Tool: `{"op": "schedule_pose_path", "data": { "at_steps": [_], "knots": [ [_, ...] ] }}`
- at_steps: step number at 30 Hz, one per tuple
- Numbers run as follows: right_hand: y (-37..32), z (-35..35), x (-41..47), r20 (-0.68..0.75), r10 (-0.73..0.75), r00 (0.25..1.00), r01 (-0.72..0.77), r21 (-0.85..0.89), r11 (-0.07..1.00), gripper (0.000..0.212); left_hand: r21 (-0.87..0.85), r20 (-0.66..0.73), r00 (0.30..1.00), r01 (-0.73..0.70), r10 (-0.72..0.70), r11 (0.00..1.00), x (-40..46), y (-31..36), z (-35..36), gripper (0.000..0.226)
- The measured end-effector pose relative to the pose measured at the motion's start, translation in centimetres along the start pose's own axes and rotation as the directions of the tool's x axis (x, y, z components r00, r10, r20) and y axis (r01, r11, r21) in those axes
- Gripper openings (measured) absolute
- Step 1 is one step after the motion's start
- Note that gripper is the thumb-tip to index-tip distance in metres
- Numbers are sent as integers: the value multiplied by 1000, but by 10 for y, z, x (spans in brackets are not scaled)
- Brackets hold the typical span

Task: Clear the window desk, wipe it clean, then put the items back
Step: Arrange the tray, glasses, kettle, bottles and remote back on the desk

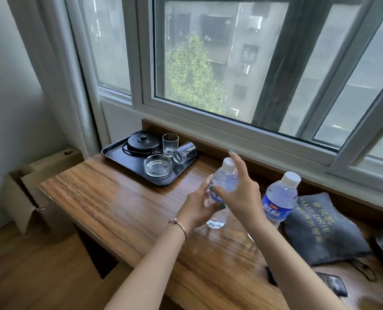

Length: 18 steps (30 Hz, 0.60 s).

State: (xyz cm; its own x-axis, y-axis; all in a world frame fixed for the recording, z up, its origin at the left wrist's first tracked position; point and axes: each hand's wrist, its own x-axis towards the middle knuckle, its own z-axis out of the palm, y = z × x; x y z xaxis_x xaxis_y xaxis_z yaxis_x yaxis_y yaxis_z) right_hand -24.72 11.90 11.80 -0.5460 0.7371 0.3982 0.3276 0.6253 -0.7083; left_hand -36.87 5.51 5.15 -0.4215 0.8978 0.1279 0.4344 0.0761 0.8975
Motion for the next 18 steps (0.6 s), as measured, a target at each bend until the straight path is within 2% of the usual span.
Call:
{"op": "schedule_pose_path", "data": {
  "at_steps": [8, 14, 18],
  "knots": [
    [-16, 11, -2, -83, 101, 991, -104, -33, 994, 90, -92, 35, 996, -74, 78, 993, 8, -6, -6, 85],
    [-18, 17, -9, -131, 122, 984, -132, -69, 989, 91, -82, 50, 988, -141, 145, 987, 2, -4, -7, 82],
    [-19, 14, -4, -156, 176, 972, -191, -90, 977, 86, -90, 149, 976, -147, 159, 985, 4, 1, -17, 77]
  ]
}}
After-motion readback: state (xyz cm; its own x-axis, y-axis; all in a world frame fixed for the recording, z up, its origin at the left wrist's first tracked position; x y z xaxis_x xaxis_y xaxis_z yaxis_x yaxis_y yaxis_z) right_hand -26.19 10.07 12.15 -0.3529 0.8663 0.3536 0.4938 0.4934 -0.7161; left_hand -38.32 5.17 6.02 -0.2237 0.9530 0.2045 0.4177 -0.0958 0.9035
